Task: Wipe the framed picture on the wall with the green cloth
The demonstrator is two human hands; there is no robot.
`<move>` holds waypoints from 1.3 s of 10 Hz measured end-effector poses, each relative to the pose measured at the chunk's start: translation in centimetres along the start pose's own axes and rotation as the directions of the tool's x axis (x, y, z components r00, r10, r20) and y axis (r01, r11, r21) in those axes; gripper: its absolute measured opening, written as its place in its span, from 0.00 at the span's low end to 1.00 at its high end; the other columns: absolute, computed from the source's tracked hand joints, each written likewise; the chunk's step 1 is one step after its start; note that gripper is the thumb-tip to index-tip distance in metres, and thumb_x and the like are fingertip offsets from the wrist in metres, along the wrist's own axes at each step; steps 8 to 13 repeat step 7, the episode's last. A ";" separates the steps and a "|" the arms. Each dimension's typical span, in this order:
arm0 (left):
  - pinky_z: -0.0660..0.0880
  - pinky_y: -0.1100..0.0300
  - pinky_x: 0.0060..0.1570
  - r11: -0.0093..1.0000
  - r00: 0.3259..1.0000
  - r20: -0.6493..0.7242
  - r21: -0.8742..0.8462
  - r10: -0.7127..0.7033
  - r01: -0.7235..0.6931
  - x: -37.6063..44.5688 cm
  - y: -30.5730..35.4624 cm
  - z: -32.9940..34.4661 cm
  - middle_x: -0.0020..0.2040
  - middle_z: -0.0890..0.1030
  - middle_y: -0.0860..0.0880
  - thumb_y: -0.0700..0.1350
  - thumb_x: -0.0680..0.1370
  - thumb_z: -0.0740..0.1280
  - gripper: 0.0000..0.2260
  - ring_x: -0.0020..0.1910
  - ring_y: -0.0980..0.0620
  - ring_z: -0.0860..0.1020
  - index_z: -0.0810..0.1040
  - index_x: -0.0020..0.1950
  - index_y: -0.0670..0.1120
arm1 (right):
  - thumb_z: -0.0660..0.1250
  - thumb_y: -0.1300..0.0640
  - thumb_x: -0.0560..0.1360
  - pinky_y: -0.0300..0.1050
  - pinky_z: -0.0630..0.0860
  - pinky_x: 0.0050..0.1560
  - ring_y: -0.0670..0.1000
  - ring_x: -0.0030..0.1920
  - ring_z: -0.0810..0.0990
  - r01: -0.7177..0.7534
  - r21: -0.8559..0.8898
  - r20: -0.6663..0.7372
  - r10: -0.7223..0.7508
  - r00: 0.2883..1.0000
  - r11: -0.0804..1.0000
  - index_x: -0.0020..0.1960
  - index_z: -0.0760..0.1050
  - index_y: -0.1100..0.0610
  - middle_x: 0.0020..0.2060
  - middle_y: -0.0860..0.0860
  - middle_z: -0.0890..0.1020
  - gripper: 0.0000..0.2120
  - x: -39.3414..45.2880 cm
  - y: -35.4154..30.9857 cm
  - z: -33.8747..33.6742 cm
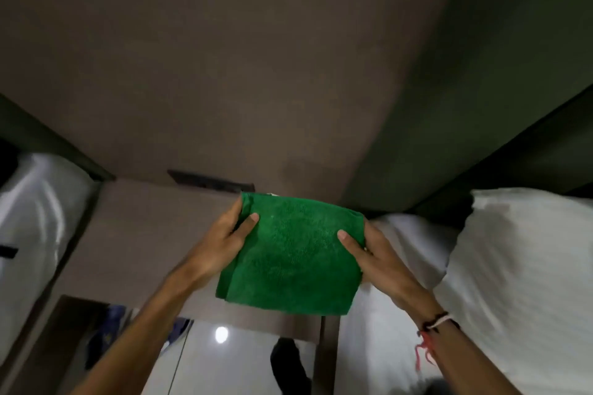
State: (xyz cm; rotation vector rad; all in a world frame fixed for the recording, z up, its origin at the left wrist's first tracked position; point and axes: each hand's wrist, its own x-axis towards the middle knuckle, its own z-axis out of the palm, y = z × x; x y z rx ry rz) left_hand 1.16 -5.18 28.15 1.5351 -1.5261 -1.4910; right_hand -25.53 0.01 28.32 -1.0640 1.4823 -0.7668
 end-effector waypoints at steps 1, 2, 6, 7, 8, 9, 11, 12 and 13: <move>0.81 0.60 0.57 0.995 0.996 0.031 0.068 -0.078 0.076 1.3 -5.8 1.8 0.57 0.81 0.57 0.46 0.86 0.58 0.13 0.53 0.62 0.82 0.71 0.68 0.59 | 0.60 0.54 0.84 0.51 0.76 0.67 0.47 0.64 0.80 -0.102 -0.028 0.034 0.103 0.994 0.994 0.72 0.69 0.52 0.64 0.48 0.80 0.17 2.2 5.7 1.6; 0.83 0.52 0.54 0.974 0.978 -0.008 0.089 -0.210 0.209 3.6 -13.5 4.3 0.51 0.81 0.54 0.44 0.86 0.57 0.08 0.52 0.50 0.84 0.71 0.60 0.56 | 0.58 0.55 0.85 0.60 0.75 0.68 0.55 0.67 0.78 -0.253 -0.052 0.029 0.254 0.967 0.966 0.72 0.68 0.55 0.67 0.54 0.78 0.17 5.9 13.5 4.2; 0.76 0.42 0.65 0.878 0.890 -0.064 0.145 -0.452 0.456 9.5 -26.4 9.8 0.66 0.77 0.36 0.34 0.80 0.67 0.27 0.65 0.36 0.76 0.63 0.77 0.46 | 0.61 0.68 0.81 0.55 0.73 0.64 0.61 0.69 0.75 -0.655 0.215 0.014 0.668 0.744 0.724 0.75 0.62 0.58 0.71 0.60 0.73 0.24 15.3 26.7 7.3; 0.72 0.38 0.70 0.862 0.893 -0.079 0.238 -0.442 0.448 9.6 -27.0 10.4 0.71 0.73 0.34 0.34 0.79 0.67 0.31 0.70 0.33 0.72 0.60 0.80 0.45 | 0.61 0.70 0.80 0.55 0.74 0.64 0.60 0.66 0.77 -0.657 0.176 0.005 0.666 0.746 0.733 0.76 0.61 0.59 0.67 0.61 0.75 0.26 15.1 26.7 7.2; 0.72 0.38 0.70 0.862 0.893 -0.079 0.238 -0.442 0.448 9.6 -27.0 10.4 0.71 0.73 0.34 0.34 0.79 0.67 0.31 0.70 0.33 0.72 0.60 0.80 0.45 | 0.61 0.70 0.80 0.55 0.74 0.64 0.60 0.66 0.77 -0.657 0.176 0.005 0.666 0.746 0.733 0.76 0.61 0.59 0.67 0.61 0.75 0.26 15.1 26.7 7.2; 0.72 0.38 0.70 0.862 0.893 -0.079 0.238 -0.442 0.448 9.6 -27.0 10.4 0.71 0.73 0.34 0.34 0.79 0.67 0.31 0.70 0.33 0.72 0.60 0.80 0.45 | 0.61 0.70 0.80 0.55 0.74 0.64 0.60 0.66 0.77 -0.657 0.176 0.005 0.666 0.746 0.733 0.76 0.61 0.59 0.67 0.61 0.75 0.26 15.1 26.7 7.2; 0.72 0.38 0.70 0.862 0.893 -0.079 0.238 -0.442 0.448 9.6 -27.0 10.4 0.71 0.73 0.34 0.34 0.79 0.67 0.31 0.70 0.33 0.72 0.60 0.80 0.45 | 0.61 0.70 0.80 0.55 0.74 0.64 0.60 0.66 0.77 -0.657 0.176 0.005 0.666 0.746 0.733 0.76 0.61 0.59 0.67 0.61 0.75 0.26 15.1 26.7 7.2; 0.72 0.38 0.70 0.862 0.893 -0.079 0.238 -0.442 0.448 9.6 -27.0 10.4 0.71 0.73 0.34 0.34 0.79 0.67 0.31 0.70 0.33 0.72 0.60 0.80 0.45 | 0.61 0.70 0.80 0.55 0.74 0.64 0.60 0.66 0.77 -0.657 0.176 0.005 0.666 0.746 0.733 0.76 0.61 0.59 0.67 0.61 0.75 0.26 15.1 26.7 7.2; 0.72 0.38 0.70 0.862 0.893 -0.079 0.238 -0.442 0.448 9.6 -27.0 10.4 0.71 0.73 0.34 0.34 0.79 0.67 0.31 0.70 0.33 0.72 0.60 0.80 0.45 | 0.61 0.70 0.80 0.55 0.74 0.64 0.60 0.66 0.77 -0.657 0.176 0.005 0.666 0.746 0.733 0.76 0.61 0.59 0.67 0.61 0.75 0.26 15.1 26.7 7.2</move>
